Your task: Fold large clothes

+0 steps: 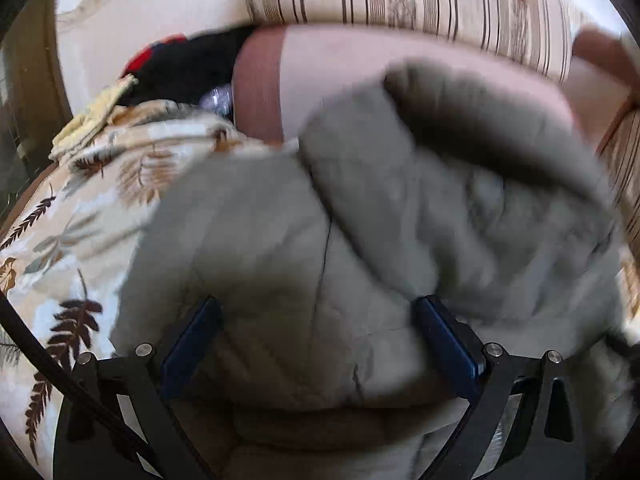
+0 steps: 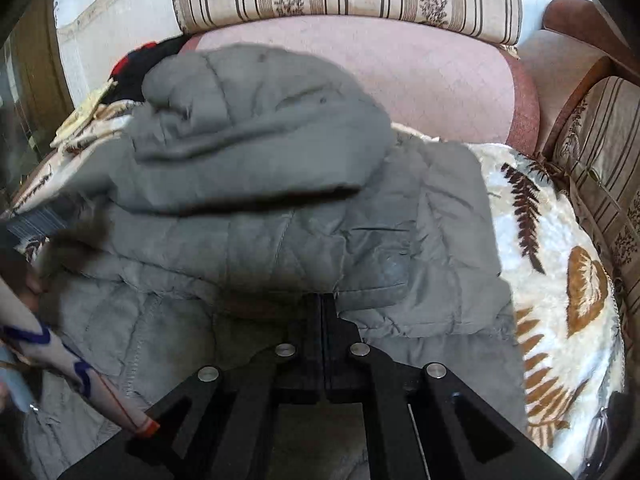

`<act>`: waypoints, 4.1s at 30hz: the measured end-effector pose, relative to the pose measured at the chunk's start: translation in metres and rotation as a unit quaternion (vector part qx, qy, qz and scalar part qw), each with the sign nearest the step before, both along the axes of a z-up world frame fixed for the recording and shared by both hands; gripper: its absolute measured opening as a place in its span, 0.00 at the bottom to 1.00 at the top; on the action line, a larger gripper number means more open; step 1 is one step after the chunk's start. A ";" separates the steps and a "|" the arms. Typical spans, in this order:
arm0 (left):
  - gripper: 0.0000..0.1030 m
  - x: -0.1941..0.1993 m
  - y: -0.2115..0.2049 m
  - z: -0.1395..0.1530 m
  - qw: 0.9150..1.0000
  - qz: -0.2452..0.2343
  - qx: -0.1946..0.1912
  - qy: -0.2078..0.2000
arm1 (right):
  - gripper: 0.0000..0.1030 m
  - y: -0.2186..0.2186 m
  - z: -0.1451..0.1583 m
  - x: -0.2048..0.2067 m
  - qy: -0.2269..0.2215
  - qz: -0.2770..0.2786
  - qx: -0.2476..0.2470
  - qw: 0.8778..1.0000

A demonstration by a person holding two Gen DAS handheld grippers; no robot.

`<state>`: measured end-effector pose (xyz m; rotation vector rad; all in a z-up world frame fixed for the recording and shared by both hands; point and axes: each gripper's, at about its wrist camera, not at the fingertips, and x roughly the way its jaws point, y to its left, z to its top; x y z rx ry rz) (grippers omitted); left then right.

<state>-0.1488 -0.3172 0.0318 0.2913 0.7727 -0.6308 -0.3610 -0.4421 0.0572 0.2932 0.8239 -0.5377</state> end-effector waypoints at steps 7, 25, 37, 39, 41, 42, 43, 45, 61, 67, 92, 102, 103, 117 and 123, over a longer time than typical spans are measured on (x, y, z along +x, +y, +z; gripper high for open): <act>0.97 -0.002 0.004 0.003 1.000 0.000 -0.008 0.004 | 0.01 -0.011 0.073 0.001 -0.094 0.004 -0.039 0.995; 0.97 -0.003 -0.003 0.030 0.997 -0.020 -0.076 0.007 | 0.04 -0.020 -0.021 0.076 -0.044 0.026 0.013 0.999; 0.97 0.002 -0.015 -0.001 1.000 -0.012 0.001 0.009 | 0.06 -0.024 0.046 0.059 -0.115 0.049 0.005 0.992; 0.97 0.003 -0.014 0.000 1.000 -0.012 0.000 0.010 | 0.14 -0.023 0.055 0.073 -0.127 0.068 0.018 0.989; 0.97 0.003 -0.013 0.000 1.000 -0.012 -0.001 0.011 | 0.18 -0.021 0.054 0.085 -0.130 0.079 0.027 0.988; 0.97 0.003 -0.013 0.000 1.000 -0.012 -0.001 0.010 | 0.18 -0.018 0.049 0.092 -0.125 0.089 0.031 0.988; 0.97 0.003 -0.013 0.000 1.000 -0.012 -0.001 0.010 | 0.18 -0.015 0.040 0.101 -0.109 0.097 0.032 0.989; 0.97 0.003 -0.013 0.000 1.000 -0.012 0.001 0.008 | 0.18 -0.012 0.018 0.112 -0.075 0.101 0.048 0.991; 0.95 -0.005 0.010 0.041 0.993 -0.034 -0.112 0.013 | 0.18 -0.033 0.047 0.045 -0.123 0.058 0.036 0.990; 0.95 -0.026 -0.014 0.024 0.992 -0.096 -0.083 0.015 | 0.18 -0.048 0.020 0.036 -0.092 0.028 0.042 0.994; 0.95 -0.031 -0.021 0.004 0.995 -0.097 -0.028 0.011 | 0.19 -0.034 -0.014 0.031 -0.066 0.010 0.068 0.995; 0.95 -0.033 -0.018 0.010 0.995 -0.086 -0.050 -0.003 | 0.30 -0.022 -0.008 -0.022 -0.138 0.000 0.087 0.987; 0.95 -0.033 -0.021 0.006 0.996 -0.085 -0.038 -0.005 | 0.30 -0.025 -0.003 -0.023 -0.149 0.000 0.094 0.984; 0.96 -0.043 -0.025 -0.008 0.996 -0.078 -0.008 -0.039 | 0.30 -0.027 -0.007 -0.020 -0.121 0.013 0.059 0.991; 0.96 -0.043 -0.025 -0.009 0.996 -0.077 -0.004 -0.045 | 0.30 -0.026 0.012 -0.026 -0.157 0.002 0.028 0.987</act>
